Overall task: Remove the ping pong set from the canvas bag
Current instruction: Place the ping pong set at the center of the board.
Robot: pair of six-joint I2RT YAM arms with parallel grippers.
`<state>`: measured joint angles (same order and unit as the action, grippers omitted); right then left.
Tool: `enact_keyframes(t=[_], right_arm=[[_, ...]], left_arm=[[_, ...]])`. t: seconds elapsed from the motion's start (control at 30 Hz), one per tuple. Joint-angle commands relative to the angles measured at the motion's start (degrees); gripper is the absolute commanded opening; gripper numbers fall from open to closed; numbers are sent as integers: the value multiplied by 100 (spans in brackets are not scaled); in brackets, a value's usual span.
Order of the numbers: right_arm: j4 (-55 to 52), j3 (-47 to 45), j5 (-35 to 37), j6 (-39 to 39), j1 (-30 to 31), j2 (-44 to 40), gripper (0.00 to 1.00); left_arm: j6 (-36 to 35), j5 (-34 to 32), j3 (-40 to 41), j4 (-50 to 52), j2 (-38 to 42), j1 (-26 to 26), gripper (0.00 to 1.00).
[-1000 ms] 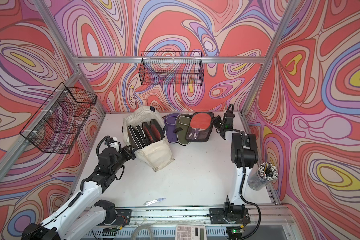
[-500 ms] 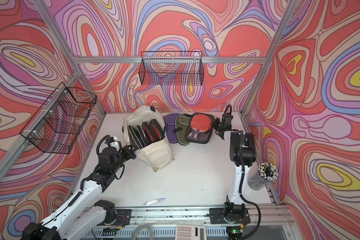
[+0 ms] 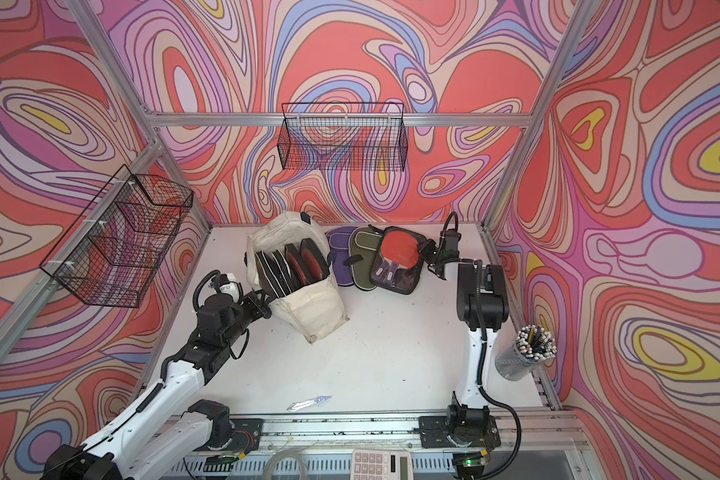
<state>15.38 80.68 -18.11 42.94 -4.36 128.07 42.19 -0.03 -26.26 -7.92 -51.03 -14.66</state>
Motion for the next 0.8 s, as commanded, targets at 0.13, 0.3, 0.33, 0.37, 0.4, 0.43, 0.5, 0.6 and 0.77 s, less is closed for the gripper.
enact_keyframes(t=[0.13, 0.3, 0.33, 0.37, 0.4, 0.43, 0.5, 0.6, 0.77], right_arm=[[71, -66, 110, -117, 42, -204, 68], [44, -188, 184, -234, 41, -433, 80], [44, -214, 194, -243, 42, -495, 81], [44, -248, 202, -269, 41, -584, 82], [41, -276, 211, -299, 43, -664, 83], [37, -298, 220, -321, 41, -749, 83], [2, -349, 211, -380, 43, -935, 85], [-56, -443, 220, -463, 48, -1237, 97], [-15, -664, 72, -417, 49, -1724, 98]], left_arm=[[-3, 21, -76, 199, 31, -29, 0], [1, 40, -85, 176, -27, -30, 0], [-1, 44, -98, 175, -26, -30, 0], [-9, 35, -107, 184, -22, -31, 0], [-13, 29, -116, 192, -26, -37, 0], [-25, 20, -116, 195, -22, -31, 0], [-36, 0, -141, 220, -30, -33, 0], [-36, 3, -159, 217, -20, -37, 0], [-119, -127, -210, 345, 5, -36, 0]])
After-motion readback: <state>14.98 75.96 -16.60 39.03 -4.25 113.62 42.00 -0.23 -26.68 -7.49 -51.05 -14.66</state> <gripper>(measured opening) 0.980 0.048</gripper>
